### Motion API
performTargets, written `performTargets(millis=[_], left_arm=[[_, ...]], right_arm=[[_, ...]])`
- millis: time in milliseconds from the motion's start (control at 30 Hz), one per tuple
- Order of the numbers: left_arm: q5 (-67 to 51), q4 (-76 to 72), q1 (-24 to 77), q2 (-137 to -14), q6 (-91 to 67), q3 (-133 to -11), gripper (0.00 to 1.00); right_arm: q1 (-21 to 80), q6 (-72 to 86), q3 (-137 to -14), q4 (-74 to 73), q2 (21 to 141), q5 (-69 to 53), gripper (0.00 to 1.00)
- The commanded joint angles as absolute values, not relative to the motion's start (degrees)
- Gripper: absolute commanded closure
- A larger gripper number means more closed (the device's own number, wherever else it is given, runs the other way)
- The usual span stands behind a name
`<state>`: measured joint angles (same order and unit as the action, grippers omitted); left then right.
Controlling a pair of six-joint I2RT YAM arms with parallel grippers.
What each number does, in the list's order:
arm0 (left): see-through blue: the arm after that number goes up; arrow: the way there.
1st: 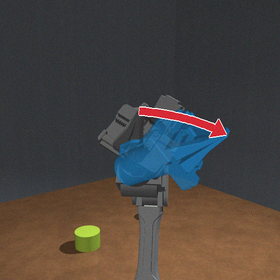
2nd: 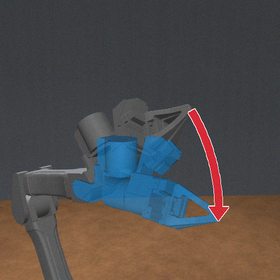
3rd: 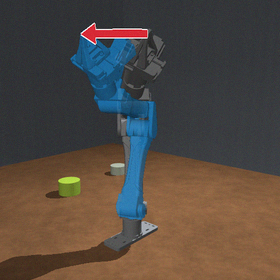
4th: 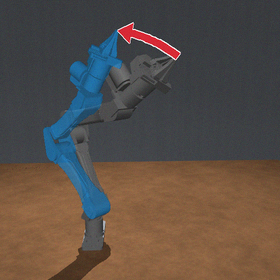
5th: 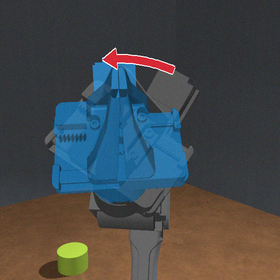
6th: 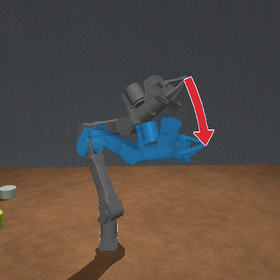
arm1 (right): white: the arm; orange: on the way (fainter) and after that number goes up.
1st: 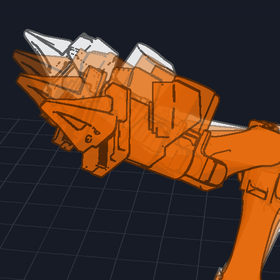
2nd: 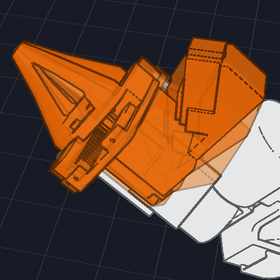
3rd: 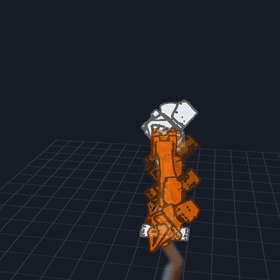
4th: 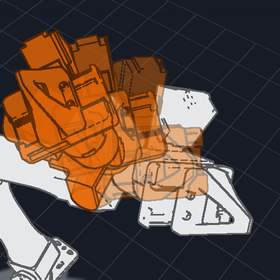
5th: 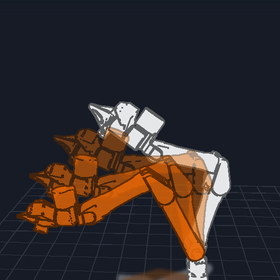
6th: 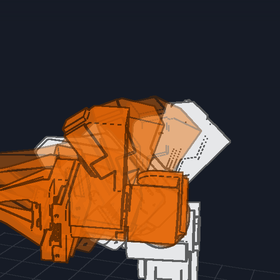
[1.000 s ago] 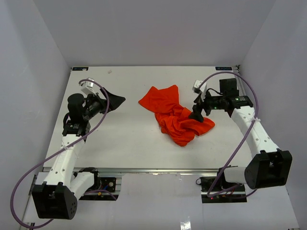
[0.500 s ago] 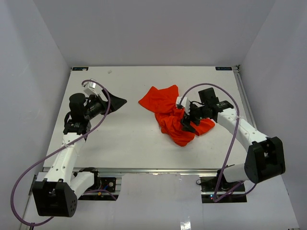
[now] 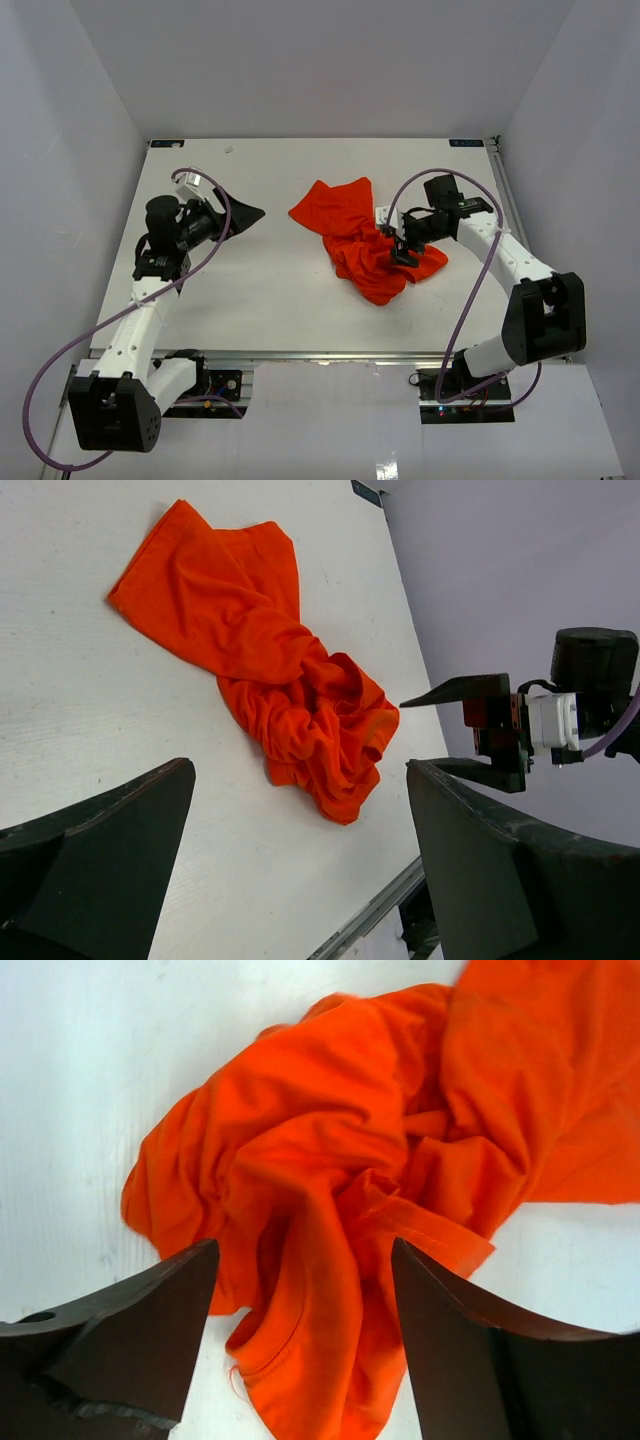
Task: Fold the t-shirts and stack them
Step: Flatten the tshirt out
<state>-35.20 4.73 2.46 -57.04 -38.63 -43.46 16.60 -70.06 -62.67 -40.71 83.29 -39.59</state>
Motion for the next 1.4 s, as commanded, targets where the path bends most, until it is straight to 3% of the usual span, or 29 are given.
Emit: performTargets(millis=[0, 367, 667, 867, 1067, 1367], left_arm=[[-36.12, 4.22, 2.37, -57.39, -38.58, -42.80, 0.02], [-36.47, 3.95, 2.46, -59.15, -37.71, -43.33, 0.02], [-37.00, 3.43, 2.37, -59.50, -37.97, -43.42, 0.02], [-37.44, 2.81, 2.46, -59.76, -38.93, -43.59, 0.02], [-38.23, 2.55, 2.46, -59.77, -39.55, -43.68, 0.02], [-39.02, 1.94, 2.46, -58.80, -40.87, -42.72, 0.02]], right_arm=[[15.91, -87.54, -64.50, -51.49, 86.55, -44.47, 0.26], [17.58, -83.85, -67.77, -45.27, 92.81, -39.20, 0.32], [20.30, -80.42, -66.01, -40.70, 94.83, -35.60, 0.42], [20.30, -80.07, -64.16, -39.55, 94.92, -33.84, 0.62], [20.39, -79.37, -63.02, -38.67, 94.05, -32.70, 0.76], [20.21, -77.96, -64.17, -43.50, 83.25, -37.18, 0.85]])
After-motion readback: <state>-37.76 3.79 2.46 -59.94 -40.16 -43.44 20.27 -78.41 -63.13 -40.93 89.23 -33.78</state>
